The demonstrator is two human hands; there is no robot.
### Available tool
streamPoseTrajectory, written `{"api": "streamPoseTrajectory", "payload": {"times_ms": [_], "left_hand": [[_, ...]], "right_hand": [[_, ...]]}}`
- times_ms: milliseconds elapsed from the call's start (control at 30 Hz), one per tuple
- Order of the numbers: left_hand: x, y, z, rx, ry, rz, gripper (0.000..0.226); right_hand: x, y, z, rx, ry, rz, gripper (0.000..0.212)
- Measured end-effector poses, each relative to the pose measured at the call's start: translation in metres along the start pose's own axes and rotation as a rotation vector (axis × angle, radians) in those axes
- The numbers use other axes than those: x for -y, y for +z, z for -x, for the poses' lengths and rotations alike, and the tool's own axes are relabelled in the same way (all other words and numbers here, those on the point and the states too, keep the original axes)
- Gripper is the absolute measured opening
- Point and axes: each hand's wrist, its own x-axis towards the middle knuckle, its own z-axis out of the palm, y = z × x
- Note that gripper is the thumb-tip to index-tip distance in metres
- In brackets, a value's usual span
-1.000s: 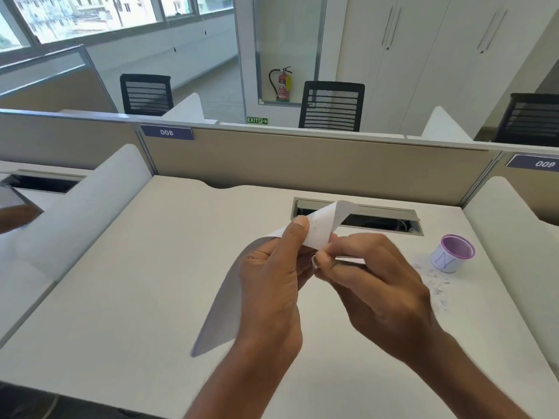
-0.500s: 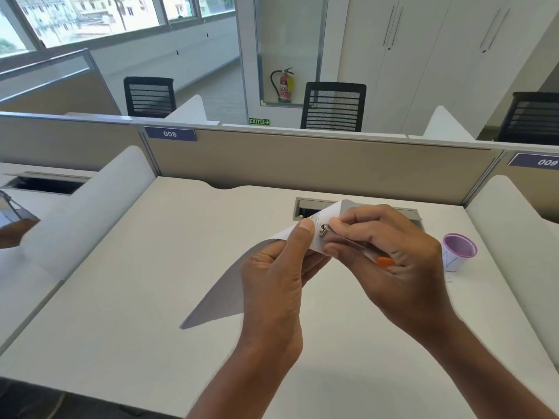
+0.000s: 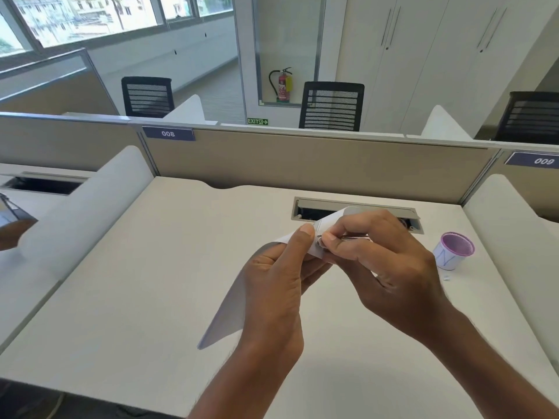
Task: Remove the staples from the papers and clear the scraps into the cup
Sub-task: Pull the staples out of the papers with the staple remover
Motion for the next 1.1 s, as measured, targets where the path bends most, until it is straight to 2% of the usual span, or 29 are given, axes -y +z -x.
{"api": "streamPoseTrajectory", "payload": {"times_ms": [400, 767, 833, 900, 1033, 1100], "left_hand": [[0.012, -0.001, -0.004, -0.025, -0.139, 0.012, 0.021], [0.006, 0.0, -0.013, -0.079, -0.139, 0.015, 0.021], [0.002, -0.001, -0.014, -0.061, -0.132, 0.025, 0.028], [-0.001, -0.001, -0.014, -0.059, -0.129, 0.033, 0.034], [0.0, -0.002, -0.017, -0.071, -0.112, 0.055, 0.015], [0.001, -0.003, -0.017, -0.072, -0.109, 0.064, 0.016]], "right_hand": [[-0.014, -0.005, 0.012, 0.149, -0.146, 0.116, 0.009], [-0.006, -0.002, 0.014, 0.109, -0.256, 0.186, 0.008], [-0.008, 0.001, 0.015, 0.062, -0.139, 0.073, 0.008], [-0.009, 0.003, 0.014, -0.024, 0.092, -0.146, 0.015], [-0.012, 0.005, 0.01, -0.113, 0.702, -0.761, 0.023], [-0.018, 0.006, 0.01, -0.1, 0.829, -0.947, 0.032]]}}
